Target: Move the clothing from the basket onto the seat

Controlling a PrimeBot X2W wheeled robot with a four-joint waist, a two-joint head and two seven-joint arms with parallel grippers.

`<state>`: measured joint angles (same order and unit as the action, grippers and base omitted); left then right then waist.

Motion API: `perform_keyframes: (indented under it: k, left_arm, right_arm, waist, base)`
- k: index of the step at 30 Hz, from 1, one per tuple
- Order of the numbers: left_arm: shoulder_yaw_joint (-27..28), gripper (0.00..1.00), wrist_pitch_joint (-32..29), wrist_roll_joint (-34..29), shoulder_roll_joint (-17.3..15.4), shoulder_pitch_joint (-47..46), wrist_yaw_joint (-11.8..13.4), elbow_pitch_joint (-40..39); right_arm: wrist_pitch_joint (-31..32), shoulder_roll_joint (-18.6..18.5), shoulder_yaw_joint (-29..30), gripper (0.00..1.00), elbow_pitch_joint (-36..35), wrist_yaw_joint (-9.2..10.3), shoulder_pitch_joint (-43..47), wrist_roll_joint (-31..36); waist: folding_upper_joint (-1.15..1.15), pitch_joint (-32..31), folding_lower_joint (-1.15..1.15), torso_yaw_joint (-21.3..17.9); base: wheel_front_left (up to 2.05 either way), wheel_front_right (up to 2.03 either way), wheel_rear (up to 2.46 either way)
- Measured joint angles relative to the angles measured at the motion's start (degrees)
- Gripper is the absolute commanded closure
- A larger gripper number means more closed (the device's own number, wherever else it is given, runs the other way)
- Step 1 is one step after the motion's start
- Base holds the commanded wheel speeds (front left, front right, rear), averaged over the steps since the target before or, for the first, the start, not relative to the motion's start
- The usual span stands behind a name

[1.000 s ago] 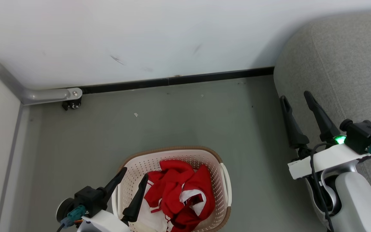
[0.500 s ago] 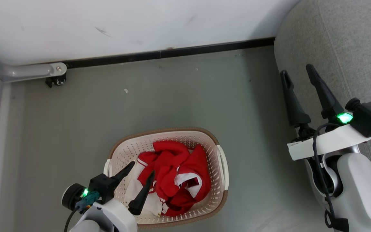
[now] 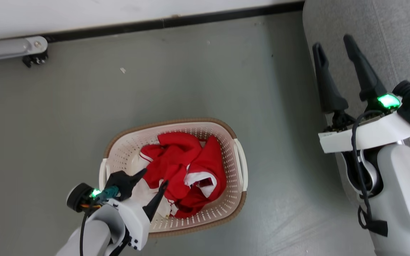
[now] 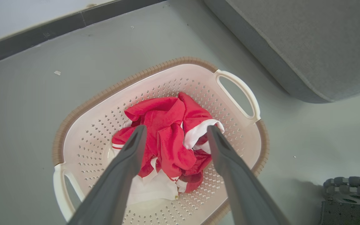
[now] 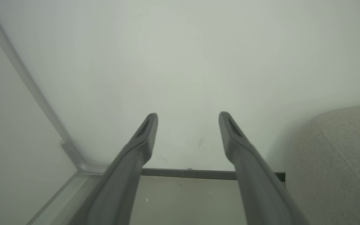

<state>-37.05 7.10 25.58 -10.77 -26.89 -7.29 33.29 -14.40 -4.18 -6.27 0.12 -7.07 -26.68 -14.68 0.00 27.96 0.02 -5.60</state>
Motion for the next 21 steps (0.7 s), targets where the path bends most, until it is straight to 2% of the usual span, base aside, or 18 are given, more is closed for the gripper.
perform_keyframes:
  k: [21]
  left_arm:
    - [-4.3,0.0,-6.1,1.5,-0.6,-9.2,0.0,6.6]
  right_arm:
    - [-0.3,0.4,-0.9,0.0,-1.6,0.0,-7.1,-1.0]
  waist:
    - [0.0,10.5,0.0,-3.0]
  base:
    - [0.0,0.0,0.0]
